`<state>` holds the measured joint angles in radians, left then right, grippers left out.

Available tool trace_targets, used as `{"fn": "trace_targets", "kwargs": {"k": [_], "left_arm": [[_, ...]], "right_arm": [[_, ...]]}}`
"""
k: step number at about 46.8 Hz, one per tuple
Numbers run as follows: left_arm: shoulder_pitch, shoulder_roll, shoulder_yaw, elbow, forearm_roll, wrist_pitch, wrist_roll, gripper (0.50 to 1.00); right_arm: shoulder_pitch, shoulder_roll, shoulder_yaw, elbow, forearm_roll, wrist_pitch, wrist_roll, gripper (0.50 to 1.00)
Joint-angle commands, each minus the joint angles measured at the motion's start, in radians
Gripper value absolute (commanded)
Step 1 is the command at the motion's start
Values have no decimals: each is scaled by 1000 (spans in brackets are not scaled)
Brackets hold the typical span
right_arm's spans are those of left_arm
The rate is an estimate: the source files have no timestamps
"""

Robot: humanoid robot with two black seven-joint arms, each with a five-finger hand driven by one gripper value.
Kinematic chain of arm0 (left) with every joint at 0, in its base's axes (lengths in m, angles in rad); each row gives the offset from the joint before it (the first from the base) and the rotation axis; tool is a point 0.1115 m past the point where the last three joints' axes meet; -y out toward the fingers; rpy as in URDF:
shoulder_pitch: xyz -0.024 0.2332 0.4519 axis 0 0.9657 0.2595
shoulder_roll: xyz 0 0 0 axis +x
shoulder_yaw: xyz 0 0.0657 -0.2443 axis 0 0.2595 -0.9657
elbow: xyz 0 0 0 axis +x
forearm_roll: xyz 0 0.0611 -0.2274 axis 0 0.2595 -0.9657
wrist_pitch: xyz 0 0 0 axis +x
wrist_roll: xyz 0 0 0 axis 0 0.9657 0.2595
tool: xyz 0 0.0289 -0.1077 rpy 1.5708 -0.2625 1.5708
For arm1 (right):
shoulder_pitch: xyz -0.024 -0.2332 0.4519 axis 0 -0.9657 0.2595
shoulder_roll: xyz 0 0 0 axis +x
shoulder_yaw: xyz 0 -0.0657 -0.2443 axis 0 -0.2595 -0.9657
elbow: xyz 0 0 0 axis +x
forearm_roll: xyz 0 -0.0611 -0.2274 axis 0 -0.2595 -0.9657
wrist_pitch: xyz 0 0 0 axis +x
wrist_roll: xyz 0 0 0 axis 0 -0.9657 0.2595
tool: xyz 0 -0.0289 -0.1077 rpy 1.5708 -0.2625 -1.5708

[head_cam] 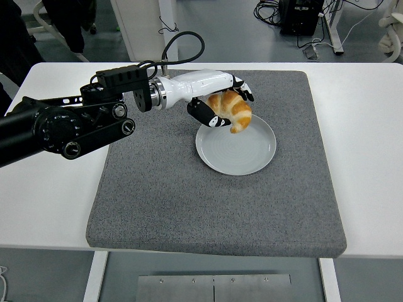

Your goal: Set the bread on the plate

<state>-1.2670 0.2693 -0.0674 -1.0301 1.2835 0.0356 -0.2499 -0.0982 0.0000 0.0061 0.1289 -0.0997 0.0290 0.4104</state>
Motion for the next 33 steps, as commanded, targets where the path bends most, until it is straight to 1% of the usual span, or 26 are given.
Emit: {"fn": "trace_targets", "kwargs": {"k": [1, 9, 16, 21, 33], "left_arm": [[21, -18, -2, 21, 39, 13, 0, 674], [57, -25, 3, 34, 45, 26, 0, 675], [81, -81, 46, 85, 43, 66, -5, 675], [95, -93, 69, 104, 37, 89, -5, 677], [117, -122, 70, 137, 34, 92, -5, 686]], "right_arm": [[0, 0, 0, 0, 0, 0, -1, 1000], [0, 0, 0, 0, 0, 0, 1, 1000], [0, 0, 0, 0, 0, -1, -1, 1000], [0, 0, 0, 0, 0, 0, 1, 1000], [0, 0, 0, 0, 0, 0, -1, 1000]]}}
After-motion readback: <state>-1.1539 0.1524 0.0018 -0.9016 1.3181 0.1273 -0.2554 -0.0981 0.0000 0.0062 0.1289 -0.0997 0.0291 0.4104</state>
